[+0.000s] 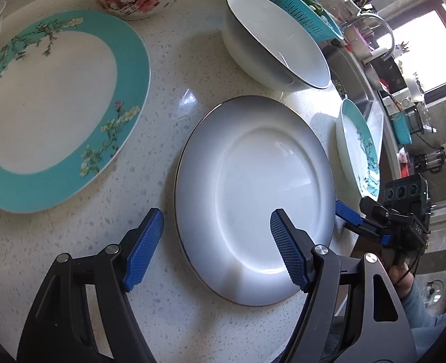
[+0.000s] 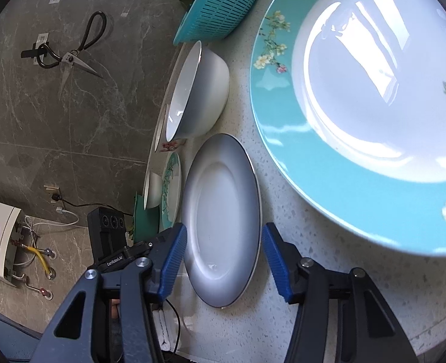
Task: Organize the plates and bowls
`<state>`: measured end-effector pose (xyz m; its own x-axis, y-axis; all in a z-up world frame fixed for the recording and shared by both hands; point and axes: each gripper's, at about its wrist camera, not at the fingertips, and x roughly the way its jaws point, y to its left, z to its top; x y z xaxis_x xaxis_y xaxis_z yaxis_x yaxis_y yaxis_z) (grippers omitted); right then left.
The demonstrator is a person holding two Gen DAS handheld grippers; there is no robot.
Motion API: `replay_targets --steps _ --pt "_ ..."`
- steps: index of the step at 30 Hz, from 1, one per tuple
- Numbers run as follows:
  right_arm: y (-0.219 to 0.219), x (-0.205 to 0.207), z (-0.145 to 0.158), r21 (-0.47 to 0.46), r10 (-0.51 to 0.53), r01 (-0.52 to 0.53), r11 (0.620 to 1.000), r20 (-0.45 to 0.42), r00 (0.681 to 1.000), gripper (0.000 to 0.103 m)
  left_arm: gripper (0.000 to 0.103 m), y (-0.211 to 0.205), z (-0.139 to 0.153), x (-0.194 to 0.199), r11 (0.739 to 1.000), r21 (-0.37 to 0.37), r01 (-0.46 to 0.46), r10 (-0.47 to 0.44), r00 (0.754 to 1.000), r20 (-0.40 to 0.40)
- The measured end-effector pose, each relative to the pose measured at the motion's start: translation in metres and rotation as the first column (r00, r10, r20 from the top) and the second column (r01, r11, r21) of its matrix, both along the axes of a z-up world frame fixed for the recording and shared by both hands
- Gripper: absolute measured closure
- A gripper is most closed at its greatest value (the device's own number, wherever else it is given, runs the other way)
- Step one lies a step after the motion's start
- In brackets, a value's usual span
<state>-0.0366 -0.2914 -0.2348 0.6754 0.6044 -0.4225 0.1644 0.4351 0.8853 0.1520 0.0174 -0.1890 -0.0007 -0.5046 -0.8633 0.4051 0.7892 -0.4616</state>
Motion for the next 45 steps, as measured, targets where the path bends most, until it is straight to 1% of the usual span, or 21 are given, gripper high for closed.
replay_targets --steps 4,9,10,12,13,14,15,16,17,18,20,21,24,26,27,30,39,45 --pt "0.002 0.008 0.002 -0.020 0.002 -0.002 1.000 -0.010 1.000 0.047 0.032 -0.006 0.000 0.005 1.000 -0.001 -0.001 0.001 1.000 -0.001" --pt "0.010 0.019 0.005 -0.061 0.015 -0.018 0.998 -0.049 0.999 0.047 0.032 -0.023 0.001 0.009 0.999 0.036 0.017 -0.017 1.000 0.008" --pt "0.012 0.020 0.005 -0.068 0.019 -0.022 0.997 -0.053 0.998 0.048 0.033 -0.028 0.001 0.009 0.999 0.036 0.020 -0.020 1.000 0.011" --pt "0.014 0.024 0.005 -0.084 0.024 -0.030 0.996 -0.069 0.997 0.050 0.042 -0.028 0.002 0.010 0.998 0.056 0.019 -0.021 0.999 0.032" --pt "0.013 0.023 0.004 -0.079 0.018 -0.024 0.997 -0.070 0.997 0.053 0.050 -0.027 0.003 0.011 0.998 0.065 0.017 -0.019 0.999 0.037" --pt "0.010 0.022 0.003 -0.071 0.011 -0.016 0.997 -0.075 0.997 0.058 0.059 -0.023 0.002 0.012 0.998 0.067 0.014 -0.016 0.999 0.035" --pt "0.007 0.022 0.000 -0.057 0.003 -0.008 0.998 -0.084 0.996 0.062 0.062 -0.017 0.001 0.014 0.998 0.067 0.001 -0.003 1.000 0.028" --pt "0.005 0.022 -0.003 -0.044 -0.006 0.002 0.999 -0.096 0.995 0.073 0.068 -0.015 0.001 0.015 0.998 0.069 -0.003 0.001 1.000 0.023" --pt "0.001 0.021 -0.006 -0.041 -0.017 0.012 0.999 -0.119 0.993 0.086 0.071 -0.013 0.000 0.016 0.997 0.076 0.001 -0.002 1.000 0.024" --pt "0.000 0.021 -0.008 -0.044 -0.021 0.015 0.999 -0.134 0.991 0.090 0.072 -0.013 0.000 0.016 0.997 0.082 0.004 -0.007 1.000 0.027" --pt "-0.003 0.021 -0.011 -0.028 -0.025 0.021 0.999 -0.142 0.990 0.090 0.072 -0.014 0.000 0.013 0.994 0.102 0.027 -0.031 0.999 0.043" --pt "-0.002 0.021 -0.010 -0.042 -0.021 0.015 0.999 -0.144 0.989 0.090 0.072 -0.014 0.000 0.012 0.993 0.110 0.032 -0.037 0.998 0.048" --pt "-0.001 0.023 -0.007 -0.068 -0.012 0.002 0.998 -0.151 0.988 0.090 0.073 -0.008 -0.001 0.014 0.995 0.094 0.019 -0.022 0.999 0.028" --pt "-0.001 0.022 -0.006 -0.073 -0.008 -0.003 0.997 -0.152 0.988 0.090 0.082 0.000 -0.003 0.018 0.996 0.085 -0.001 0.000 1.000 0.008" --pt "0.000 0.022 -0.005 -0.082 -0.004 -0.008 0.997 -0.152 0.988 0.090 0.083 0.002 -0.003 0.018 0.996 0.086 -0.004 0.004 1.000 0.006" --pt "0.001 0.021 -0.003 -0.107 0.014 -0.030 0.994 -0.150 0.989 0.090 0.083 0.004 -0.003 0.017 0.996 0.086 -0.019 0.018 1.000 0.014" --pt "-0.001 0.022 -0.001 -0.122 0.024 -0.043 0.992 -0.153 0.988 0.089 0.085 0.004 0.000 0.009 0.996 0.083 -0.034 0.031 0.999 0.033" --pt "0.012 0.022 0.012 -0.160 0.041 -0.066 0.985 -0.154 0.987 0.087 0.085 0.009 0.014 -0.003 0.997 0.073 -0.036 0.032 0.998 0.056"
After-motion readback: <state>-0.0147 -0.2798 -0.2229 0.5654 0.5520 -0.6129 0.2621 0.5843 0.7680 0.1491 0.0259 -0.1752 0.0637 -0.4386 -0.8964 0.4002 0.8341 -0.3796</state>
